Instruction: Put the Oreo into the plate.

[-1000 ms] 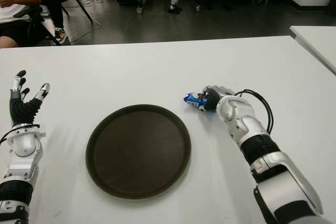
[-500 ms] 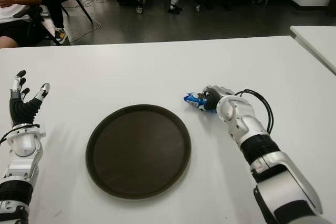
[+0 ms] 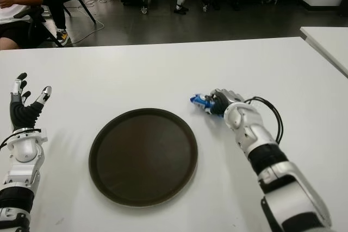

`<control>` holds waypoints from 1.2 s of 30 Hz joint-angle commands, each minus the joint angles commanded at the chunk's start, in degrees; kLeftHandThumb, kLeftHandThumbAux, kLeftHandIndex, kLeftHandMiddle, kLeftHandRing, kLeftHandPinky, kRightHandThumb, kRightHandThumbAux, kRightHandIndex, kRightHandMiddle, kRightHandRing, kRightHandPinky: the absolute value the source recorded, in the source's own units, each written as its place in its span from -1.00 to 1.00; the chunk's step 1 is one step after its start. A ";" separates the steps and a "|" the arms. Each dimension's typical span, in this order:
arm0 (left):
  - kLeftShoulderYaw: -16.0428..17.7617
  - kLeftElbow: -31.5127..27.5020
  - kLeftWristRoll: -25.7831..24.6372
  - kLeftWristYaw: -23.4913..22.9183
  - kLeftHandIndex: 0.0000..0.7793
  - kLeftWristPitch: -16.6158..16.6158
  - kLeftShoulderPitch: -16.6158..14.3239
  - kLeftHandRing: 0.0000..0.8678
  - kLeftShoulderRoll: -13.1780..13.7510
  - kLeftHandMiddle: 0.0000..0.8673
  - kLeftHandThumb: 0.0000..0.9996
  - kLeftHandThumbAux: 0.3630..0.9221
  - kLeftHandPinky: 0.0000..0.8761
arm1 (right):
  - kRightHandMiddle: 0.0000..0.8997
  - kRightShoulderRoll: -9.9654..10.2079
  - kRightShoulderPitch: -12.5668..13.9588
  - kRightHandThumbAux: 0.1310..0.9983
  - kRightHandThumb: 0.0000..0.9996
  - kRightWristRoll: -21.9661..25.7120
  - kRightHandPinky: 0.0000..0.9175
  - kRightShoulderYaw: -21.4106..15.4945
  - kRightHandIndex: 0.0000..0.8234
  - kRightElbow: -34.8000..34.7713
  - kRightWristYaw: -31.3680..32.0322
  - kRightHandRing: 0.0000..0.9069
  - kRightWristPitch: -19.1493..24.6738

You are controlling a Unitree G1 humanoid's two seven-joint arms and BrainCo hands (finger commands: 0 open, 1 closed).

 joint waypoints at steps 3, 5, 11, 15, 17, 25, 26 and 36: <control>0.01 0.20 -0.02 -0.02 -0.96 -0.04 -0.10 -1.00 0.04 -1.00 -1.00 -0.17 -1.00 | 0.53 1.23 0.26 0.37 0.40 2.31 0.51 -2.33 0.05 1.00 -4.04 0.51 -2.55; 0.03 0.39 -0.05 -0.05 -0.96 -0.09 -0.19 -1.00 0.09 -1.00 -1.00 -0.17 -1.00 | 0.61 2.36 0.64 0.36 0.40 4.75 0.56 -4.59 0.05 1.24 -6.83 0.58 -5.49; 0.04 0.49 -0.06 -0.06 -0.96 -0.12 -0.24 -1.00 0.12 -1.00 -1.00 -0.17 -1.00 | 0.71 3.90 1.79 0.36 0.41 7.66 0.64 -7.03 0.06 -1.46 -9.52 0.68 -9.02; 0.07 0.65 -0.10 -0.10 -0.96 -0.15 -0.32 -1.00 0.18 -1.00 -1.00 -0.17 -1.00 | 0.75 5.47 2.88 0.35 0.41 9.45 0.70 -8.40 0.07 -5.61 -10.21 0.73 -10.19; 0.08 0.72 -0.12 -0.12 -0.96 -0.17 -0.36 -1.00 0.21 -1.00 -1.00 -0.17 -1.00 | 0.78 6.03 3.29 0.35 0.42 10.12 0.73 -8.87 0.07 -6.29 -10.76 0.76 -11.36; 0.03 0.63 -0.07 -0.05 -0.96 -0.15 -0.34 -1.00 0.15 -1.00 -1.00 -0.17 -1.00 | 0.81 8.22 5.21 0.35 0.42 11.03 0.77 -9.30 0.07 -11.01 -11.08 0.80 -12.63; 0.03 0.62 -0.07 -0.04 -0.96 -0.15 -0.34 -1.00 0.14 -1.00 -1.00 -0.17 -1.00 | 0.82 8.37 5.54 0.35 0.42 11.04 0.77 -9.29 0.07 -11.75 -10.88 0.80 -12.57; -0.07 0.54 0.05 0.10 -0.96 -0.07 -0.37 -1.00 0.00 -1.00 -1.00 -0.17 -1.00 | 0.83 11.29 8.60 0.35 0.42 9.48 0.80 -7.02 0.07 -19.63 -9.38 0.82 -9.53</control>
